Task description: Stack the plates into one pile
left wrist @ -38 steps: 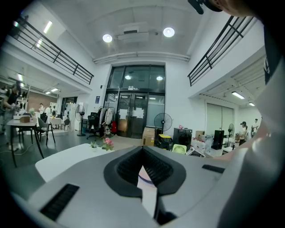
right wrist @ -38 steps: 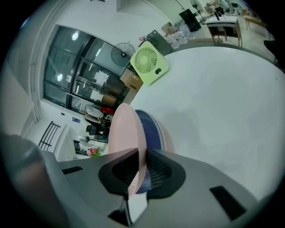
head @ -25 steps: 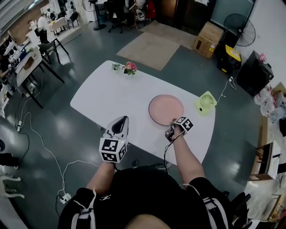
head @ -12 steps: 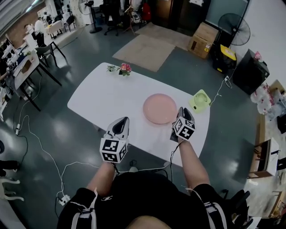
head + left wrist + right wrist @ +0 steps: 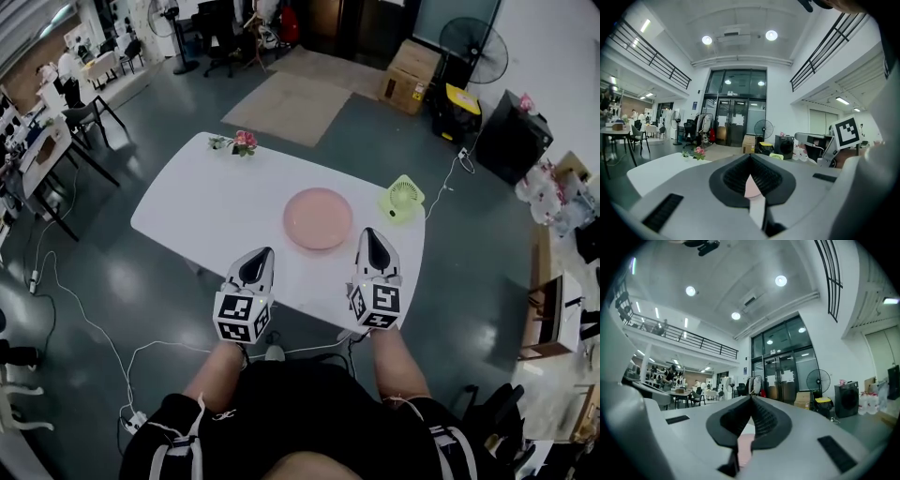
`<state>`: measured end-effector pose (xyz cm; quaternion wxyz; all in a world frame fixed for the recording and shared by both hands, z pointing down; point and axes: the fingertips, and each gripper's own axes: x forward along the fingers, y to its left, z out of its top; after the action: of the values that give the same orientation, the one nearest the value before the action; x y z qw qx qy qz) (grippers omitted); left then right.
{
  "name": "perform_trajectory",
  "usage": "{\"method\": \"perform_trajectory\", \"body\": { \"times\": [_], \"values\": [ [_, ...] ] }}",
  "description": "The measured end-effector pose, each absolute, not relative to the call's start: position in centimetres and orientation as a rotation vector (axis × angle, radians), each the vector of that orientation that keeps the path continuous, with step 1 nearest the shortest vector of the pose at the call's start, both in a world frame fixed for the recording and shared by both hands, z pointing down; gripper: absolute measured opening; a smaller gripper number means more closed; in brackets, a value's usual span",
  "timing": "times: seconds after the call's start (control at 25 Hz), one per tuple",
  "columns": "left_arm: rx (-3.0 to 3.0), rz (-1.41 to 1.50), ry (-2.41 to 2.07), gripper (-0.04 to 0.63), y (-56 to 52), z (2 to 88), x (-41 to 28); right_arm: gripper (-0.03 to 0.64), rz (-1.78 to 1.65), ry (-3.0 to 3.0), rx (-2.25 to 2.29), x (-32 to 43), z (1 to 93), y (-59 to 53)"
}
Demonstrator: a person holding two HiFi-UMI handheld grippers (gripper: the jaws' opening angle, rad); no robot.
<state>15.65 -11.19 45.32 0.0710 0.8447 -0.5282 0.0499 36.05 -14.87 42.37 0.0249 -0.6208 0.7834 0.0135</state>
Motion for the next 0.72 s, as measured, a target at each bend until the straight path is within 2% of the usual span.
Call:
{"method": "perform_trajectory", "body": {
  "times": [0.72],
  "values": [
    [2.562,0.123,-1.601,0.012,-9.4,44.8,18.9,0.014,-0.006,2.427,-1.893,38.4,43.7,-12.5]
  ]
}}
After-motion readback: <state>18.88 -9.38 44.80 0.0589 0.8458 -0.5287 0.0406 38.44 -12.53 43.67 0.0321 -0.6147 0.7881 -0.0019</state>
